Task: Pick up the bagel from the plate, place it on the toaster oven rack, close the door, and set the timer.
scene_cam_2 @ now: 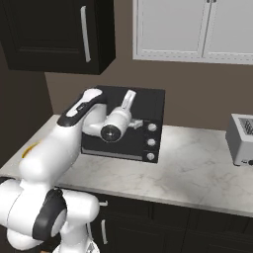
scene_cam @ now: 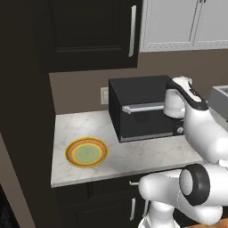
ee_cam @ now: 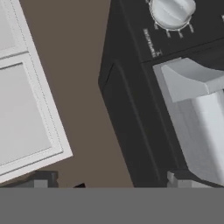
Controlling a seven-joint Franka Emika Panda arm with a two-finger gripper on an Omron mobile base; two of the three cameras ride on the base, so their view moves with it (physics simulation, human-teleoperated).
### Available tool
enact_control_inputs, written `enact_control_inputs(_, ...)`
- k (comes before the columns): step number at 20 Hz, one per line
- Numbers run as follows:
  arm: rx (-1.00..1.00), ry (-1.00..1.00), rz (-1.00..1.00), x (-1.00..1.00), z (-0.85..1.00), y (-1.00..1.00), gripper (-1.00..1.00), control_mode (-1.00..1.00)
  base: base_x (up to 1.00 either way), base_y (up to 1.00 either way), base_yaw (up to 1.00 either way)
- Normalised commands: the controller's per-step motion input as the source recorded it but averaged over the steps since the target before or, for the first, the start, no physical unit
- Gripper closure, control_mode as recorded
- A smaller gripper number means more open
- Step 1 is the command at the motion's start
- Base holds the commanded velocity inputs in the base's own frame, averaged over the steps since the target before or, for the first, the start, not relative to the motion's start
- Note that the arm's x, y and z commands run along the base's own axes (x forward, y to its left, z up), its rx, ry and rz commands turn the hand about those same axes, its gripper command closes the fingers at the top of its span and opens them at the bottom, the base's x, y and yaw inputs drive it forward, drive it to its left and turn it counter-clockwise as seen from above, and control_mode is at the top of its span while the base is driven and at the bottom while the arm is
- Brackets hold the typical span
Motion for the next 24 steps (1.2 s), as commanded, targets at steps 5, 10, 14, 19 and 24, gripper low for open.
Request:
enact_control_inputs(5, 0.14, 0.02, -0.01, -1.0, 0.95, -0.39, -1.0, -1.0, 0.0, 0.0, 0.0)
enact_control_inputs(10, 0.11, 0.17, 0.0, -0.84, 0.96, -0.23, -1.0, -1.0, 0.0, 0.0, 0.0)
enact_control_inputs(14, 0.01, 0.33, 0.0, -0.46, 1.0, -0.08, -1.0, -1.0, 0.0, 0.0, 0.0)
enact_control_inputs(19, 0.0, 0.35, 0.04, -0.37, 1.0, -0.14, -1.0, -1.0, 0.0, 0.0, 0.0)
enact_control_inputs(24, 0.0, 0.36, 0.08, -0.5, 0.88, -0.23, -1.0, -1.0, 0.0, 0.0, 0.0)
